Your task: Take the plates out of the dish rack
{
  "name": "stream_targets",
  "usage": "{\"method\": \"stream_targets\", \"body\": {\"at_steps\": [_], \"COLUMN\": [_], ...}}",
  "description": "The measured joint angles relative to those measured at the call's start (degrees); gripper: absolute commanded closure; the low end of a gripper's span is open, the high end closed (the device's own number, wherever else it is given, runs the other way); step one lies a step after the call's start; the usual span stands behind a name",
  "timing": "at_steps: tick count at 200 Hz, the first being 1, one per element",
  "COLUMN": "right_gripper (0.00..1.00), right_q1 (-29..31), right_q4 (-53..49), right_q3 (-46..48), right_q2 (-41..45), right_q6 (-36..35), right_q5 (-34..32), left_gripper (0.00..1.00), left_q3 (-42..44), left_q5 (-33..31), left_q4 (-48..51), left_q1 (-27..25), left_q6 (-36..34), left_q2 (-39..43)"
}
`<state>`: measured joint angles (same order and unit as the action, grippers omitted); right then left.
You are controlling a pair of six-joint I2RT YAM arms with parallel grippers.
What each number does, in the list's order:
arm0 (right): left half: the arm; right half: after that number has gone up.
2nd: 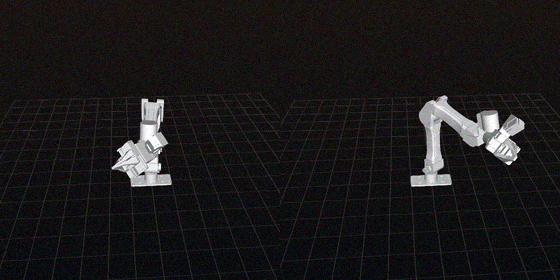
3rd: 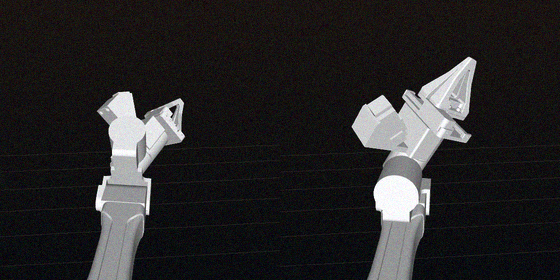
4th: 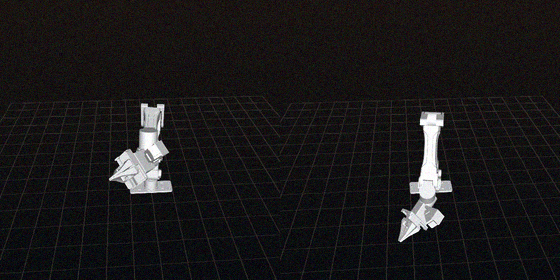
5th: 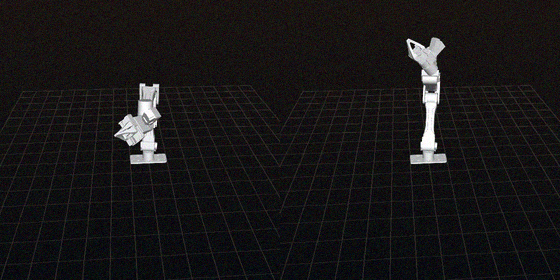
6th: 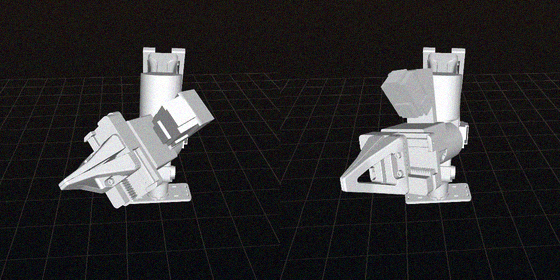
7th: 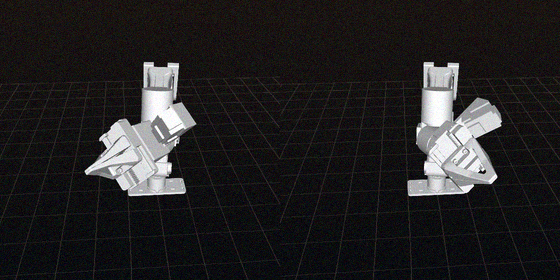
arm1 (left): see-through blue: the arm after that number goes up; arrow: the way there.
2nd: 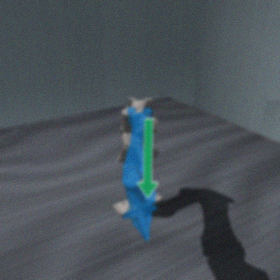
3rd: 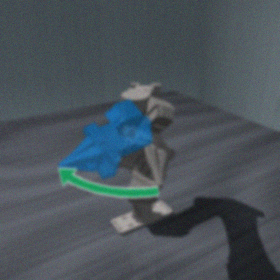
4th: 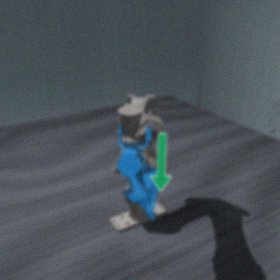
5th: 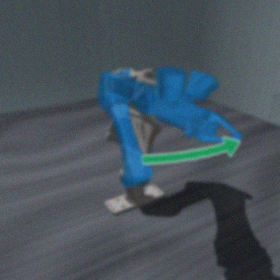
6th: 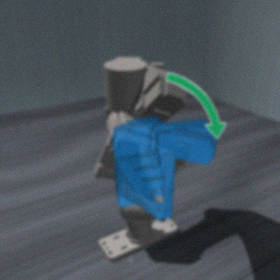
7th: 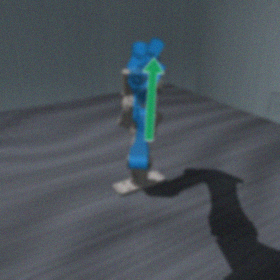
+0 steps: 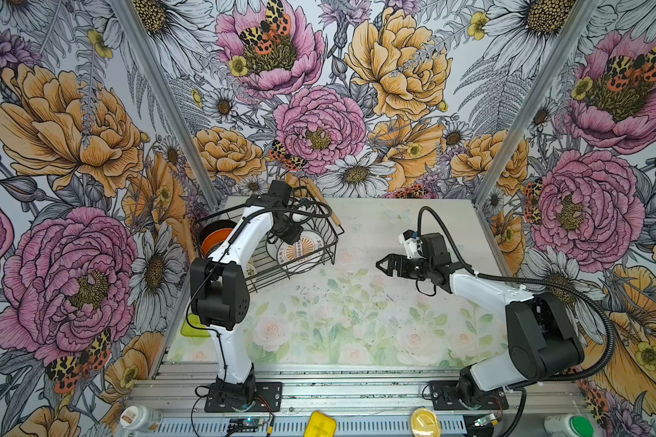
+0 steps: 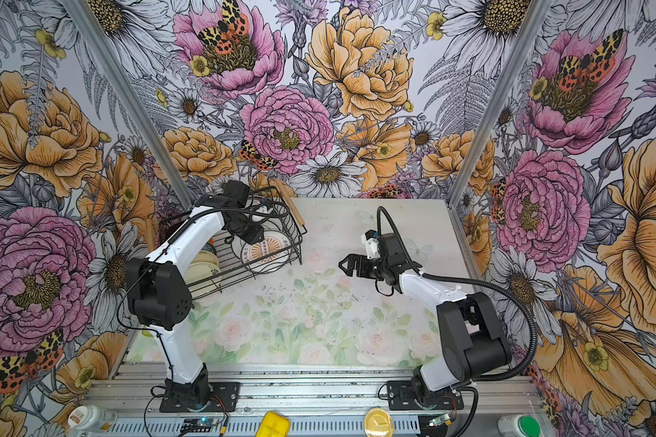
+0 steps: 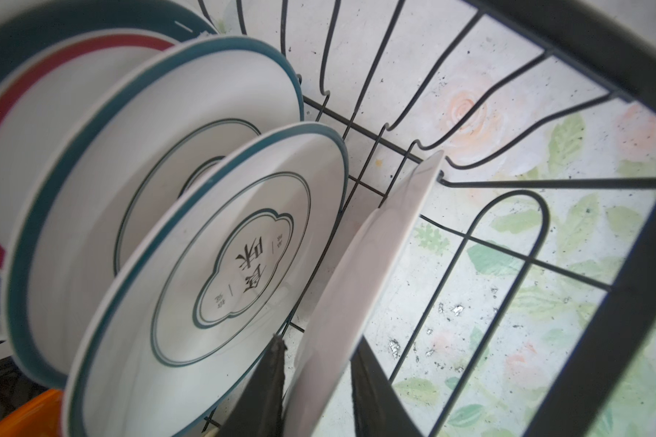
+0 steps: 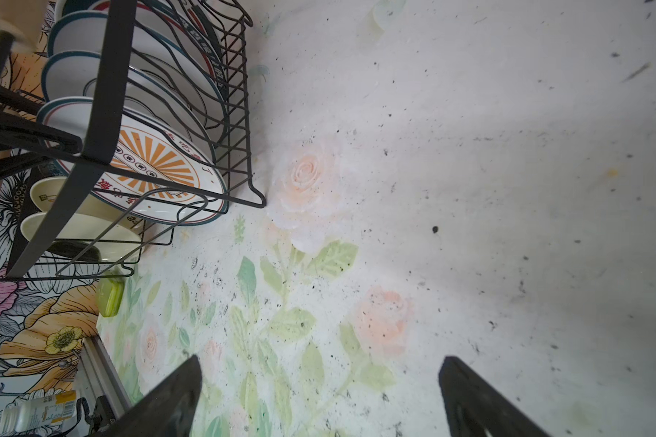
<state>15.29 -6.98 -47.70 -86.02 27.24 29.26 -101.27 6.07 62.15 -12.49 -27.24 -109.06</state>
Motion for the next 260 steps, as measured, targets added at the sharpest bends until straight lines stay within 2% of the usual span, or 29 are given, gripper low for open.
{"method": "stream_targets", "body": {"at_steps": [31,141,260], "right_gripper": [0.01,0.01,0.02], "right_q1": [-0.2,-1.5,-2.3], "right_q4": [0.0,0.0,0.0], "right_q3": [0.0,0.7,2.1], "right_q2": [0.0,0.1,1.8], "right_q6": [0.0,0.0,0.1], "right_q5": [0.0,0.0,0.2], "left_gripper": [0.82,0.98,1.00], "left_q3": [0.0,0.5,1.6], "left_q5": [-0.1,-2.2,-1.5], "left_q4": [0.0,-0.5,0.0], "left_q1": [0.0,-1.0,-1.0], "left_q6": [-0.2,-1.7,-0.5], "left_q2": [-0.1,-0.2,-0.1]}}
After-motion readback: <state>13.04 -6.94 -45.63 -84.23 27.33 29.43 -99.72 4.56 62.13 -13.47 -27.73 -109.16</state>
